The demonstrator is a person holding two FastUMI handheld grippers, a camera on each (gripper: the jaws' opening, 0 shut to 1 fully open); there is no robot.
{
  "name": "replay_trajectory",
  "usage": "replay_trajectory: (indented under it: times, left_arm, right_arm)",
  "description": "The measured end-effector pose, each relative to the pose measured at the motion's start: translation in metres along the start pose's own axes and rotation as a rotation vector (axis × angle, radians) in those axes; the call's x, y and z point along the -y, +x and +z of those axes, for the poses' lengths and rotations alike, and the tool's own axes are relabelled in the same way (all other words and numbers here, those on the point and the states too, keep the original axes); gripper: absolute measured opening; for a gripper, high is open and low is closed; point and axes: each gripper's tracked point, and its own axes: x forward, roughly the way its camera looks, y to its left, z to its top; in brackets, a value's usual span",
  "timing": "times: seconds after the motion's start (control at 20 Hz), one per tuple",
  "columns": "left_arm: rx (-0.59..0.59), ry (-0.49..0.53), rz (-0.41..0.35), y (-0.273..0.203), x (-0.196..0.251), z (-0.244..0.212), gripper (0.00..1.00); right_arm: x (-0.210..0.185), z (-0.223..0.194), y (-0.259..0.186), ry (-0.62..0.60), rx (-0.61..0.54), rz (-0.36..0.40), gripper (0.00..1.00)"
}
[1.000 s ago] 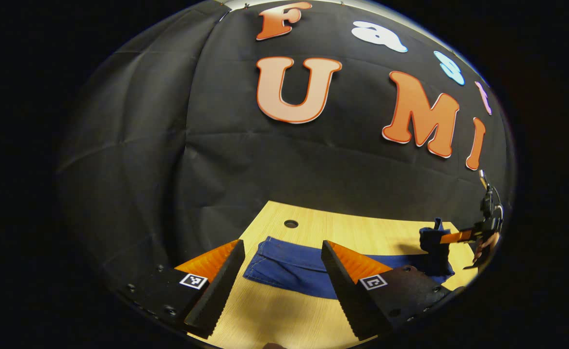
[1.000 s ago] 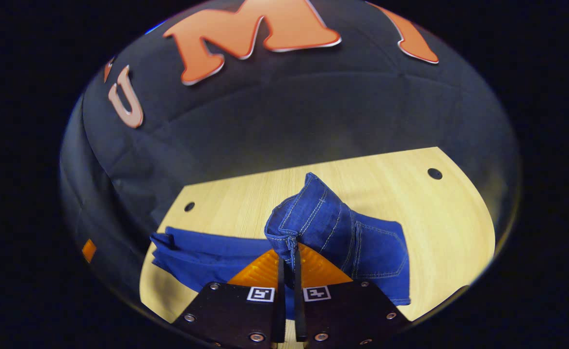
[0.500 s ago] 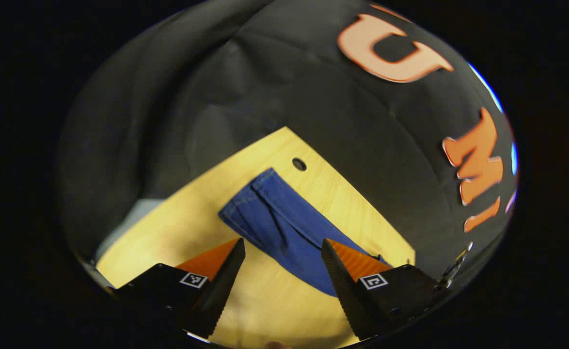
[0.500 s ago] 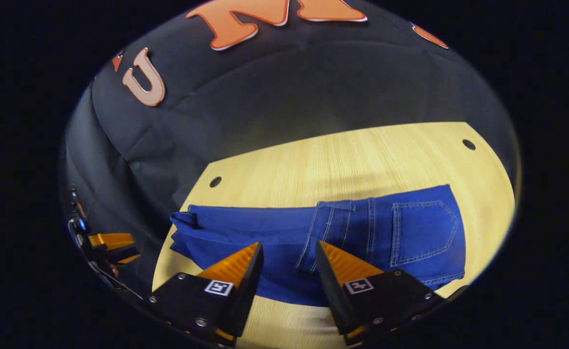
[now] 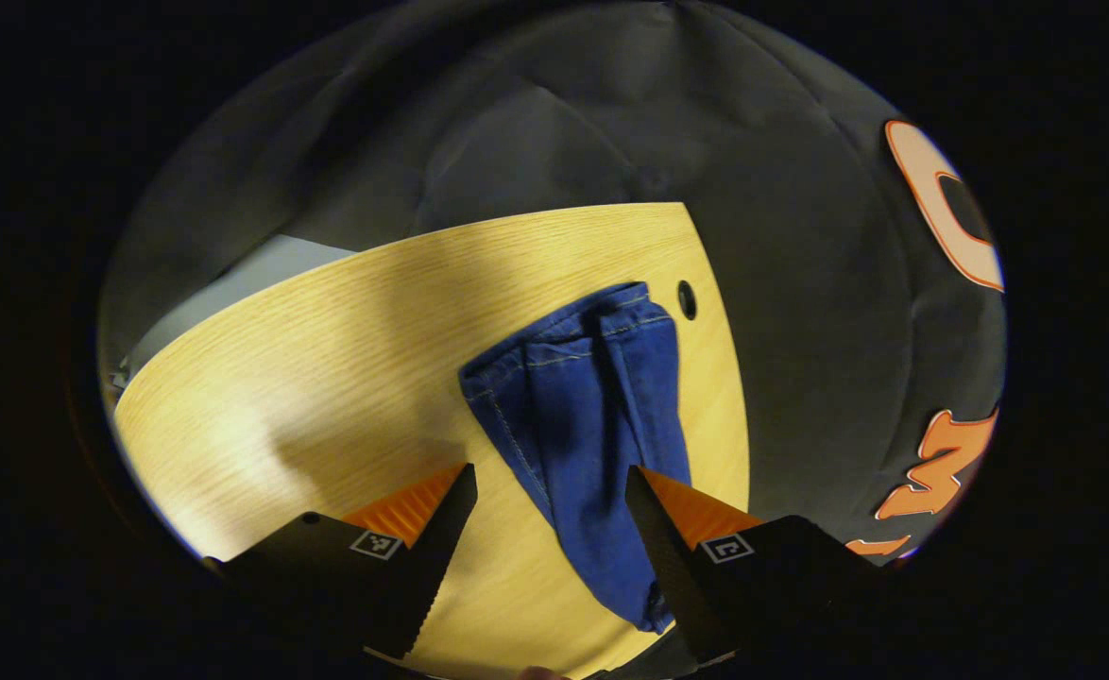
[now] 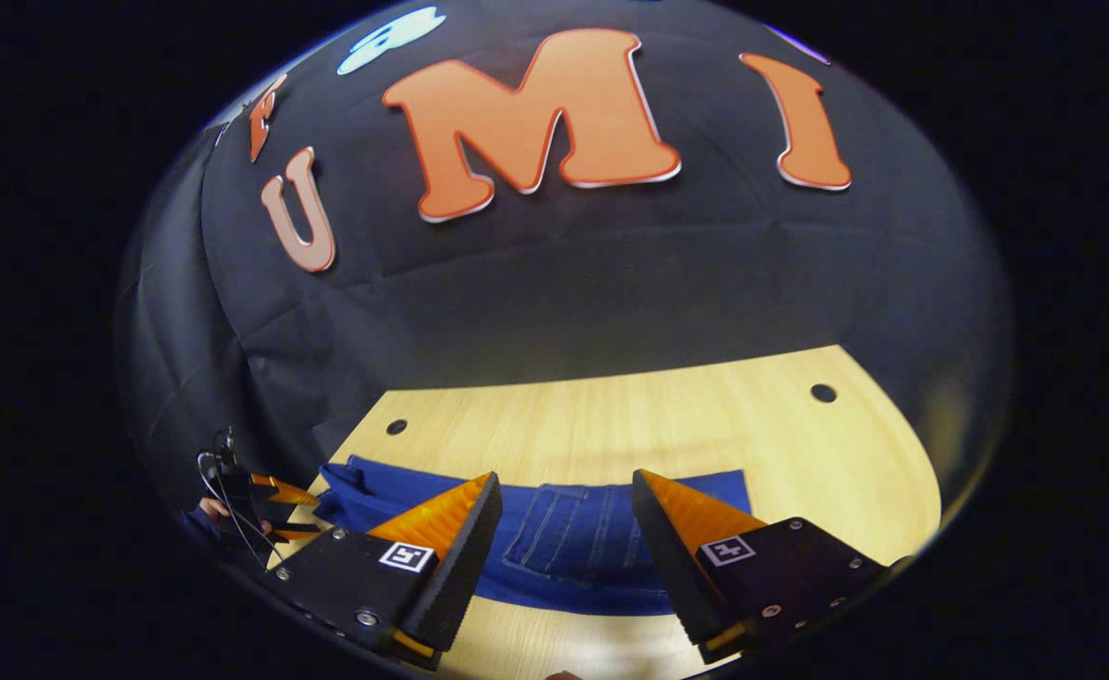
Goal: Grasp the waist and the cuffs of the jeans and fold them to make the two legs overlap; first hold the waist and fold one-third of the jeans toward the cuffs, then hold the cuffs and fold the remaining one-third in the same direction to finish folding.
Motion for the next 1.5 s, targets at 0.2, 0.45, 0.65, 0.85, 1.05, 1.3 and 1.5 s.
replay_trajectory:
  times: [0.2, 0.45, 0.65, 0.85, 1.05, 1.3, 1.5]
  left_arm:
    - [0.006, -0.020, -0.015, 0.012, 0.005, 0.012, 0.95]
    - [-0.001, -0.029, -0.014, 0.026, 0.006, 0.017, 0.84]
    - [-0.060, 0.027, 0.094, 0.033, 0.007, 0.016, 0.71]
    - [-0.150, 0.028, 0.223, 0.040, 0.006, 0.022, 0.56]
    - [-0.174, 0.123, 0.275, 0.048, 0.001, 0.024, 0.53]
    - [-0.099, 0.134, 0.085, 0.051, 0.014, 0.030, 0.03]
    - [-0.013, 0.133, -0.059, 0.044, 0.029, 0.029, 0.01]
  right_arm:
    - [0.019, 0.021, -0.017, 0.010, 0.047, -0.039, 0.88]
    - [0.025, 0.028, -0.025, 0.021, 0.064, -0.046, 0.88]
    - [0.023, 0.023, -0.023, 0.021, 0.040, -0.037, 0.88]
    - [0.021, 0.020, -0.023, 0.007, 0.036, -0.028, 0.88]
    - [0.024, 0.017, -0.028, 0.023, 0.041, -0.023, 0.88]
    - [0.045, 0.010, -0.034, 0.028, 0.036, -0.073, 0.88]
    - [0.059, 0.013, -0.036, 0.059, 0.038, -0.098, 0.88]
